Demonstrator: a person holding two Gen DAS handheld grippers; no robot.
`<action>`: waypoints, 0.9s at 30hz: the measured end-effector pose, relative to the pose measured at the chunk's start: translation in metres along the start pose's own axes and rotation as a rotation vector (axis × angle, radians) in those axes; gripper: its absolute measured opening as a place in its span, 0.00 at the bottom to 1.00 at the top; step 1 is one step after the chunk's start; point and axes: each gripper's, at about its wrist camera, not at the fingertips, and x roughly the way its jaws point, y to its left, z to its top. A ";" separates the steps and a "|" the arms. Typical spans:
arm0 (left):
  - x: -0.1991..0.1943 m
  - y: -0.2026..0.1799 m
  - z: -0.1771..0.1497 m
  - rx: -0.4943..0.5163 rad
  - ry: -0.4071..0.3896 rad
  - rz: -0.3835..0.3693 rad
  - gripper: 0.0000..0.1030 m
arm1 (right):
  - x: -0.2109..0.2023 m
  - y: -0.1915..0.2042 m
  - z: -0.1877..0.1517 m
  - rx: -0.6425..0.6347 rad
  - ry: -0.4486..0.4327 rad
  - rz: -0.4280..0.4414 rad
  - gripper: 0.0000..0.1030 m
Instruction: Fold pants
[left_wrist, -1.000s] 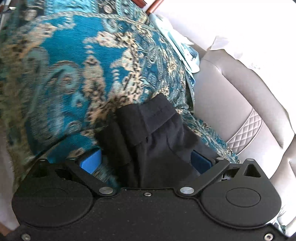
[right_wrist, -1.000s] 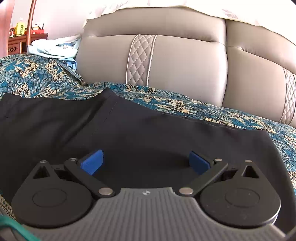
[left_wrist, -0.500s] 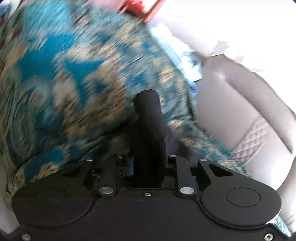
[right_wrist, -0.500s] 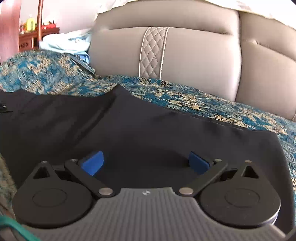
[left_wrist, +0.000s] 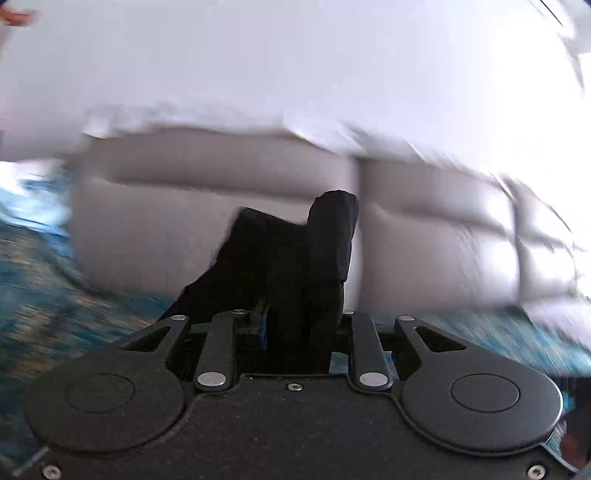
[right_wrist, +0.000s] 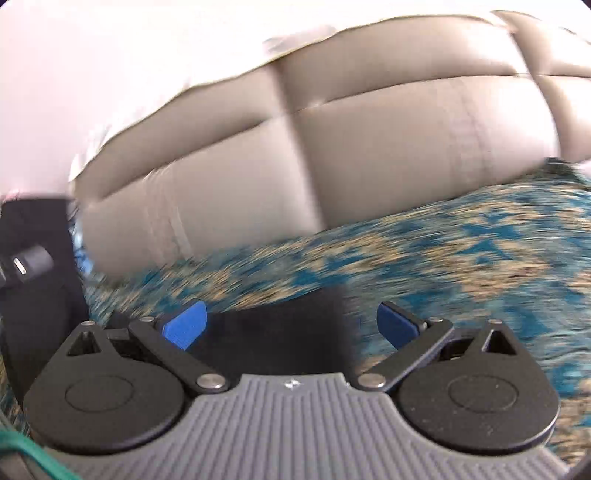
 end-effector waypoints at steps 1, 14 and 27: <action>0.014 -0.017 -0.008 0.022 0.042 -0.028 0.22 | -0.005 -0.011 0.001 0.017 -0.016 -0.024 1.00; 0.015 -0.109 -0.093 0.137 0.356 -0.306 0.80 | -0.024 -0.054 -0.009 0.049 -0.022 -0.073 1.00; -0.036 0.004 -0.031 0.103 0.254 -0.034 0.23 | 0.019 0.060 -0.027 -0.275 0.045 0.101 0.92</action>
